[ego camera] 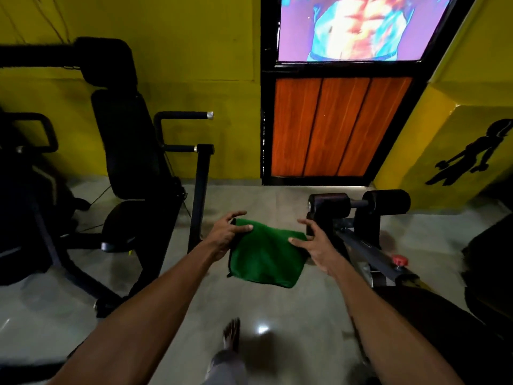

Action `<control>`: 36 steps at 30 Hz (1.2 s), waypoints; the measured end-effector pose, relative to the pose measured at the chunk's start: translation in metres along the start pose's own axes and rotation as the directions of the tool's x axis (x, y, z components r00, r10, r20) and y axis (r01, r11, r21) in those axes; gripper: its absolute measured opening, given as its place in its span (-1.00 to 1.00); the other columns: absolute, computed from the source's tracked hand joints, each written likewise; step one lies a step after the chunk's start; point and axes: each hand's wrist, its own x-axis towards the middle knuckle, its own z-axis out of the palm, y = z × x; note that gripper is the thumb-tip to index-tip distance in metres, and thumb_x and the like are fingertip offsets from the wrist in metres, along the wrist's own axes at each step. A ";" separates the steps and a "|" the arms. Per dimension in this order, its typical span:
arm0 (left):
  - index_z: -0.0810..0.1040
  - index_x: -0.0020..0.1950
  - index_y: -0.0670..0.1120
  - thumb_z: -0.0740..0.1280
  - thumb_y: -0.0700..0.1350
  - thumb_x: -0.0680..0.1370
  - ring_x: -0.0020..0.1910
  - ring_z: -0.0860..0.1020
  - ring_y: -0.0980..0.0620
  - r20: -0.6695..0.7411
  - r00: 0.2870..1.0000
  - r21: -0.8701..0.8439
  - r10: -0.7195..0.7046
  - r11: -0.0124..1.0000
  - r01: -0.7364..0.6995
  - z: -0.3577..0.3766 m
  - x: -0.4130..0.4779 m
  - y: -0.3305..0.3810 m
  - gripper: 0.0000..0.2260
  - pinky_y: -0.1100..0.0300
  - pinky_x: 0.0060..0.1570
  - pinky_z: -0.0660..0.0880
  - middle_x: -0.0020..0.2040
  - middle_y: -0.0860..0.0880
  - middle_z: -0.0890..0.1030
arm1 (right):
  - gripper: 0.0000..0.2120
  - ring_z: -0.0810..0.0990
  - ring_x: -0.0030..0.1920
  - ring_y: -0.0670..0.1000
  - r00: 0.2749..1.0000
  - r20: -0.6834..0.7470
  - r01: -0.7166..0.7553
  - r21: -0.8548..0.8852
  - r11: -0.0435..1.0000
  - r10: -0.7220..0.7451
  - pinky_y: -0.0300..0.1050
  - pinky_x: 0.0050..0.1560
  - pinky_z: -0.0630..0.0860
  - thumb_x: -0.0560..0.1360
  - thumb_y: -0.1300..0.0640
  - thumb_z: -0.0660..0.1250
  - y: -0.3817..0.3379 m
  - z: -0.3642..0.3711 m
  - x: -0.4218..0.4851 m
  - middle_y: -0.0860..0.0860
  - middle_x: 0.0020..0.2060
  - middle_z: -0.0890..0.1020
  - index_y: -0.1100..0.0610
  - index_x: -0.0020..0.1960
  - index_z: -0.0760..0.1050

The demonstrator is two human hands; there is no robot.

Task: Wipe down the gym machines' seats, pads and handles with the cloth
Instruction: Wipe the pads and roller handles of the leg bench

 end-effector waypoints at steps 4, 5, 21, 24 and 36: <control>0.50 0.35 0.00 0.48 -0.43 0.39 0.13 0.62 -0.23 0.132 0.991 -0.055 -0.019 0.998 0.026 -0.003 0.073 0.023 -0.40 0.00 -0.02 0.63 0.19 -0.26 0.59 | -0.48 0.70 0.10 0.13 0.999 0.041 -0.008 -0.065 0.998 0.010 0.05 0.10 0.65 0.38 0.39 0.55 -0.009 -0.008 0.060 0.22 0.17 0.66 0.11 0.28 0.54; 0.48 0.37 0.02 0.44 -0.48 0.40 0.14 0.62 -0.24 0.180 0.983 -0.008 -0.032 0.999 0.034 -0.005 0.097 0.030 -0.36 -0.01 -0.01 0.63 0.17 -0.27 0.60 | -0.42 0.68 0.16 0.11 0.997 0.073 0.002 -0.169 0.986 0.010 -0.04 0.11 0.65 0.35 0.38 0.58 -0.013 -0.009 0.079 0.16 0.19 0.66 0.11 0.32 0.54; 0.63 -0.07 -0.08 0.44 -0.10 0.49 -0.14 0.58 0.02 0.413 0.910 0.801 -0.021 0.485 -0.353 0.101 0.328 0.076 -0.92 0.31 -0.32 0.45 -0.07 -0.06 0.60 | -0.69 0.46 0.29 0.17 0.658 -0.699 -0.093 -0.445 0.891 -0.280 -0.15 0.26 0.35 0.56 0.10 0.46 -0.046 -0.055 0.225 0.15 0.33 0.38 0.19 0.25 0.57; 0.65 0.10 -0.09 0.43 -0.01 0.50 0.15 0.52 -0.02 0.479 0.878 0.791 0.015 0.427 -0.438 0.136 0.365 0.071 -0.76 0.13 0.07 0.52 0.25 -0.06 0.47 | -0.44 0.42 0.36 0.19 0.466 -0.877 -0.153 -0.207 0.966 -0.114 -0.04 0.29 0.39 0.50 -0.05 0.52 -0.044 -0.081 0.256 0.17 0.41 0.36 0.19 0.37 0.45; 0.64 0.18 -0.03 0.32 0.13 0.55 0.05 0.60 0.00 0.457 0.879 0.774 -0.137 0.548 -0.317 0.206 0.448 0.023 -0.68 0.07 0.08 0.54 0.11 -0.02 0.65 | -0.62 0.66 0.05 0.25 0.518 -0.661 -0.102 0.582 0.807 0.543 0.19 0.07 0.64 0.47 0.17 0.38 0.045 -0.147 0.395 0.28 0.18 0.65 0.16 0.27 0.59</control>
